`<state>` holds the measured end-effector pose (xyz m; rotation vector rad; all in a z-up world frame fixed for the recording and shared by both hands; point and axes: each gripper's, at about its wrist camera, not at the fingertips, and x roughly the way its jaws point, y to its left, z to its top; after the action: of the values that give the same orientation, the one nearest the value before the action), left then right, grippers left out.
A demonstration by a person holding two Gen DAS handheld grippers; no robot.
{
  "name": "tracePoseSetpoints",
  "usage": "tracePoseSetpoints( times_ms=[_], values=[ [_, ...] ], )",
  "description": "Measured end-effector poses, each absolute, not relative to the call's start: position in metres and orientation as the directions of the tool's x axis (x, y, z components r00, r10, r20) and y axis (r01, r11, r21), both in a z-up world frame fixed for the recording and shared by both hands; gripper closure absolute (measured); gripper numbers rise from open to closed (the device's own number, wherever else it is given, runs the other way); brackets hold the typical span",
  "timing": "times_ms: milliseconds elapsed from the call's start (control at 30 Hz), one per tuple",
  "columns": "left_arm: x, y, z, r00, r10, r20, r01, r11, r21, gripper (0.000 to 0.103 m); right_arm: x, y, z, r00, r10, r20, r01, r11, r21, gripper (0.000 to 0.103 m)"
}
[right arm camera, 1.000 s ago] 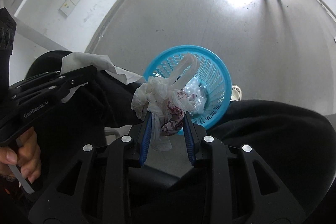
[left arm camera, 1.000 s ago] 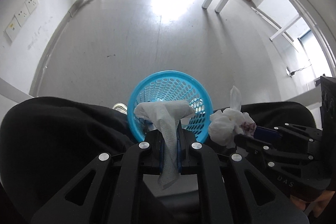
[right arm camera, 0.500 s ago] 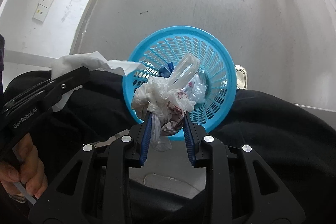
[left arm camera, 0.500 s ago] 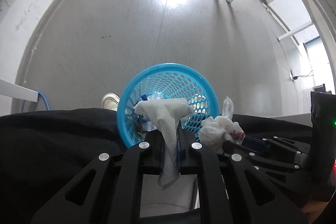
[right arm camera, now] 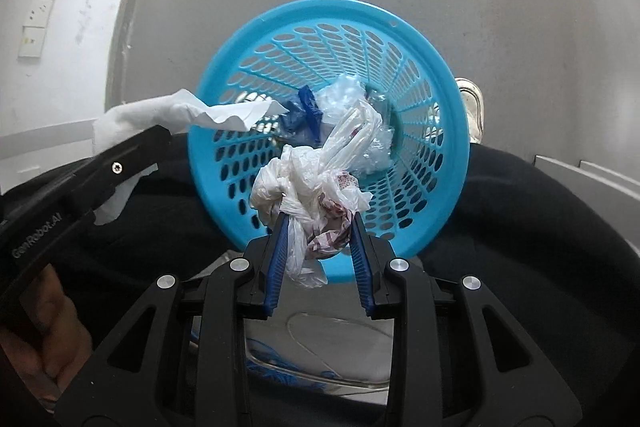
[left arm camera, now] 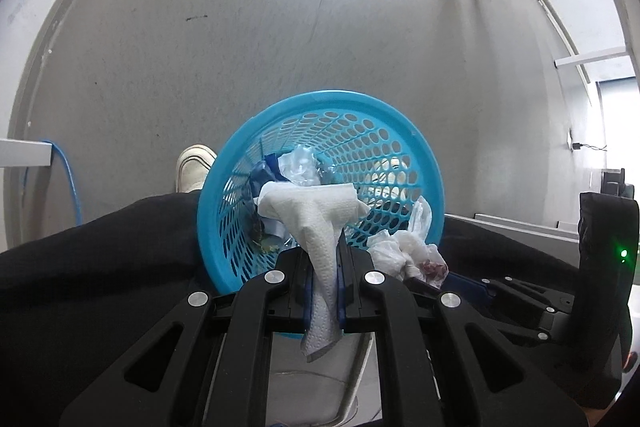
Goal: Collect trash
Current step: 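Carry the tissue with the left tool while the right tool carries the white bag to the basket, then open both tools over the blue basket to drop the tissue and bag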
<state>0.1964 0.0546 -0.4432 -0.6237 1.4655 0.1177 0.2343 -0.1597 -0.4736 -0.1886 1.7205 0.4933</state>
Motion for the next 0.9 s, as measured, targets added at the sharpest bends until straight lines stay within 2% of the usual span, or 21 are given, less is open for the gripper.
tracePoseSetpoints(
  times_ms=[167, 200, 233, 300, 367, 600, 700, 767, 900],
  values=[
    [0.204, 0.055, -0.457, 0.106, -0.327, -0.939, -0.453, 0.825, -0.338, 0.095, 0.24, -0.158, -0.489, -0.208, 0.094, -0.974, -0.386, 0.907, 0.17, 0.073],
    [0.206, 0.055, -0.459, 0.113, -0.348, -0.931, -0.455, 0.814, -0.36, 0.09, 0.241, -0.159, -0.492, -0.208, 0.087, -0.974, -0.382, 0.91, 0.163, 0.071],
    [0.207, 0.056, -0.457, 0.139, -0.362, -0.922, -0.461, 0.8, -0.384, 0.077, 0.242, -0.159, -0.494, -0.207, 0.087, -0.974, -0.375, 0.913, 0.161, 0.07],
    [0.209, 0.059, -0.454, 0.18, -0.351, -0.919, -0.456, 0.798, -0.394, 0.056, 0.244, -0.161, -0.498, -0.203, 0.098, -0.974, -0.366, 0.915, 0.168, 0.056],
    [0.209, 0.061, -0.449, 0.197, -0.331, -0.923, -0.459, 0.801, -0.386, 0.057, 0.244, -0.161, -0.497, -0.192, 0.1, -0.976, -0.37, 0.914, 0.167, 0.051],
    [0.204, 0.065, -0.443, 0.193, -0.316, -0.929, -0.477, 0.797, -0.37, 0.06, 0.243, -0.161, -0.487, -0.159, 0.091, -0.983, -0.384, 0.912, 0.146, 0.048],
    [0.204, 0.062, -0.441, 0.192, -0.336, -0.922, -0.459, 0.8, -0.387, 0.049, 0.239, -0.161, -0.478, -0.135, 0.093, -0.986, -0.402, 0.905, 0.14, 0.047],
    [0.204, 0.062, -0.439, 0.201, -0.3, -0.932, -0.45, 0.817, -0.36, 0.049, 0.235, -0.16, -0.47, -0.115, 0.092, -0.989, -0.417, 0.899, 0.132, 0.046],
    [0.199, 0.065, -0.432, 0.221, -0.303, -0.927, -0.463, 0.804, -0.374, 0.049, 0.226, -0.162, -0.452, -0.071, 0.094, -0.993, -0.441, 0.89, 0.116, 0.045]
  ],
)
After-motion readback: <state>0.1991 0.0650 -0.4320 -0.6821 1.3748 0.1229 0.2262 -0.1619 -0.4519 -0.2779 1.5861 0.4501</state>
